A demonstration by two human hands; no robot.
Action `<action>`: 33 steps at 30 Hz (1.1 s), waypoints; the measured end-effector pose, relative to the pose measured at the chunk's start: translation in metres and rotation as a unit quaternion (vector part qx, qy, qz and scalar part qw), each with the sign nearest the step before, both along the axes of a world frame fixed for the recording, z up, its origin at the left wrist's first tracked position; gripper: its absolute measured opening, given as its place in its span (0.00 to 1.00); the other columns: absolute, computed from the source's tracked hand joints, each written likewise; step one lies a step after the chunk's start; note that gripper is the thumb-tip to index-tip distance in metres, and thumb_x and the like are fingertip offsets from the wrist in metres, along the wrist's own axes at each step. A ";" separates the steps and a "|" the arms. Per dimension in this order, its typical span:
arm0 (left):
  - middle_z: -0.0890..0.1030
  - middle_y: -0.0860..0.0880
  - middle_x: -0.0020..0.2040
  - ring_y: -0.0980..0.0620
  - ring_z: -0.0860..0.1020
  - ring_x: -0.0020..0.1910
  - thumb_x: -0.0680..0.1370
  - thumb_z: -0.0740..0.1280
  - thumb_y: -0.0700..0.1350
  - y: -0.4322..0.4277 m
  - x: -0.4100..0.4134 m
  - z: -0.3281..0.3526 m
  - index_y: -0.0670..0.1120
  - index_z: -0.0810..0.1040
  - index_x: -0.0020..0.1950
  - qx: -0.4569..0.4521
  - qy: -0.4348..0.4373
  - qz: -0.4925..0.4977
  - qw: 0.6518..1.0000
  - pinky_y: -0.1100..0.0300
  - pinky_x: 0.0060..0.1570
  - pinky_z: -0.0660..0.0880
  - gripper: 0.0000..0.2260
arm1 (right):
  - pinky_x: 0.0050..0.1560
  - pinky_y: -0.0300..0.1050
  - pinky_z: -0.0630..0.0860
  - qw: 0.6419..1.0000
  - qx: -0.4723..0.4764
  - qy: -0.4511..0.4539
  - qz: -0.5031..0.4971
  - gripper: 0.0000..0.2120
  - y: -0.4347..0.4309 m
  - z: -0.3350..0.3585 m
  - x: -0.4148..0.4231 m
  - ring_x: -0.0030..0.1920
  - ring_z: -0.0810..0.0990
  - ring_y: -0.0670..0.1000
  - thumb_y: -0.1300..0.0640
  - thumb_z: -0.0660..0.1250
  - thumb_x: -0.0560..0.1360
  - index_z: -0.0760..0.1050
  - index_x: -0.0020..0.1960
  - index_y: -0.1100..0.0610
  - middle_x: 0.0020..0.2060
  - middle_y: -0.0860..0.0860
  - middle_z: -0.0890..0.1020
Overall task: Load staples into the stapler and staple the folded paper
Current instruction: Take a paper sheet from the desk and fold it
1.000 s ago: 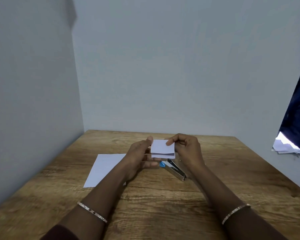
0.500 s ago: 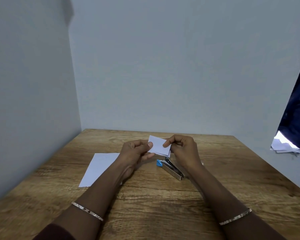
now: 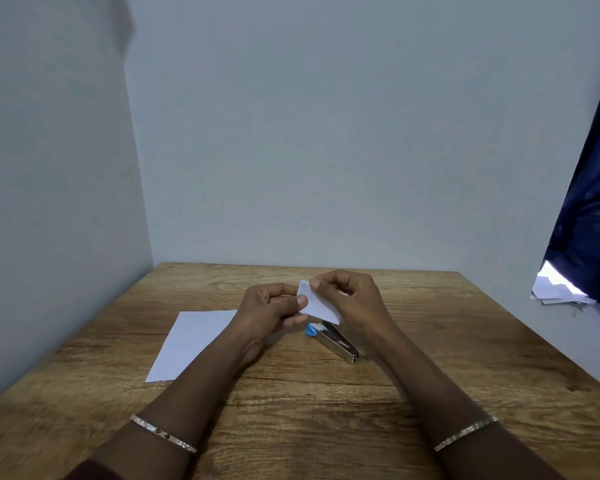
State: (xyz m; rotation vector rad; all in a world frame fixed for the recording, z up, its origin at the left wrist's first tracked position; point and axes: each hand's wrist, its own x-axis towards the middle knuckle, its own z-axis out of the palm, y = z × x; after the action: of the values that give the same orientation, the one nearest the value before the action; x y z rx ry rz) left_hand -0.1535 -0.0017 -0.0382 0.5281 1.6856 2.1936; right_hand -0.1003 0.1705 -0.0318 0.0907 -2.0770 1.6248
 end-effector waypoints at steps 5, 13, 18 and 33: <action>0.86 0.33 0.47 0.44 0.85 0.39 0.76 0.73 0.38 0.001 0.002 0.000 0.39 0.86 0.50 -0.024 0.057 -0.018 0.998 0.58 0.45 0.83 0.04 | 0.46 0.53 0.82 0.999 0.028 0.012 -0.009 0.04 -0.003 0.000 0.003 0.44 0.86 0.50 0.51 0.76 0.73 0.86 0.43 0.51 0.40 0.48 0.88; 0.87 0.38 0.43 0.45 0.86 0.43 0.76 0.74 0.38 0.001 0.008 0.005 0.40 0.86 0.49 -0.085 0.105 -0.006 0.991 0.57 0.44 0.84 0.04 | 0.48 0.62 0.82 0.998 -0.058 -0.015 -0.016 0.03 -0.004 0.004 0.003 0.42 0.85 0.59 0.63 0.79 0.69 0.87 0.38 0.58 0.36 0.57 0.87; 0.83 0.49 0.32 0.49 0.85 0.38 0.75 0.75 0.49 0.004 0.014 0.007 0.44 0.85 0.47 -0.097 0.177 0.054 0.978 0.52 0.43 0.85 0.08 | 0.45 0.55 0.81 0.999 -0.050 -0.008 -0.020 0.03 -0.002 0.005 0.002 0.40 0.84 0.58 0.61 0.80 0.67 0.87 0.36 0.56 0.33 0.55 0.86; 0.87 0.51 0.34 0.57 0.85 0.35 0.76 0.74 0.38 0.002 0.013 0.013 0.47 0.85 0.40 -0.076 0.238 0.125 0.960 0.66 0.35 0.79 0.06 | 0.39 0.51 0.78 1.000 -0.005 -0.009 -0.026 0.06 -0.007 0.005 0.003 0.40 0.85 0.61 0.57 0.82 0.67 0.87 0.39 0.58 0.35 0.59 0.86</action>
State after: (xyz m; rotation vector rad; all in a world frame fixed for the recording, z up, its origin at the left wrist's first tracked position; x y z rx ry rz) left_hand -0.1409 0.0006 -0.0252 0.9005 2.2574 2.1971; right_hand -0.0971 0.1634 -0.0272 0.0188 -2.0678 1.6107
